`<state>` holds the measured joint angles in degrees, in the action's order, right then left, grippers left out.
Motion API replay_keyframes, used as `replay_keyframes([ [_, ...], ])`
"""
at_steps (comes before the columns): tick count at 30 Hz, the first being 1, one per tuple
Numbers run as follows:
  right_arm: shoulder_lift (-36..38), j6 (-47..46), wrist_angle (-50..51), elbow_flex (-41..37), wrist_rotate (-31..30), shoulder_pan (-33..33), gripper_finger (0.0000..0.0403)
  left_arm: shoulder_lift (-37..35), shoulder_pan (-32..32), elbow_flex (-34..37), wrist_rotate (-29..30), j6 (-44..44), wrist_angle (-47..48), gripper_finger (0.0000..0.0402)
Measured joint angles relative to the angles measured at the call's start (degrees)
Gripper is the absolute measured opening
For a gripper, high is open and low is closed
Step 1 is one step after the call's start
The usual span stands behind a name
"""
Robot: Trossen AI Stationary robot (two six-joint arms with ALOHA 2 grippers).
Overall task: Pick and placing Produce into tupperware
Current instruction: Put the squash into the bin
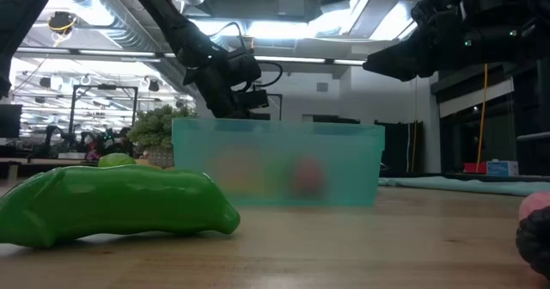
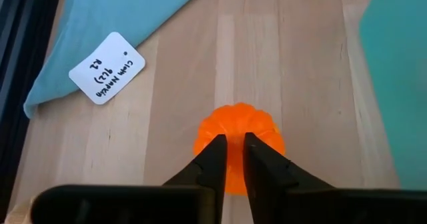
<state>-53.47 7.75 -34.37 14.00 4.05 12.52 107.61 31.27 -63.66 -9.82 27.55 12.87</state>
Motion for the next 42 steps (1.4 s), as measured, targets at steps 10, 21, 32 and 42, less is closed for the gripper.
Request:
replay_keyframes([
  [10, 0.0, 0.0, 0.0, 0.0, 0.0, 0.0, 0.0221, 0.1, 0.0, 0.1, 0.0, -3.1, -2.4, 0.0070],
  [21, 0.0, 0.0, 0.0, 0.0, 0.0, 0.0, 0.0221, 0.1, 0.0, 0.0, -1.5, -2.9, -1.3, 0.0133],
  [32, 0.0, 0.0, 0.0, 0.0, 0.0, 0.0, 0.0221, 0.5, 0.0, 0.3, 2.5, -3.4, 0.6, 0.0281],
  [42, 0.0, 0.0, 0.0, 0.0, 0.0, 0.0, 0.0221, 0.3, -0.1, 0.2, 2.4, -3.0, 1.2, 0.0326],
])
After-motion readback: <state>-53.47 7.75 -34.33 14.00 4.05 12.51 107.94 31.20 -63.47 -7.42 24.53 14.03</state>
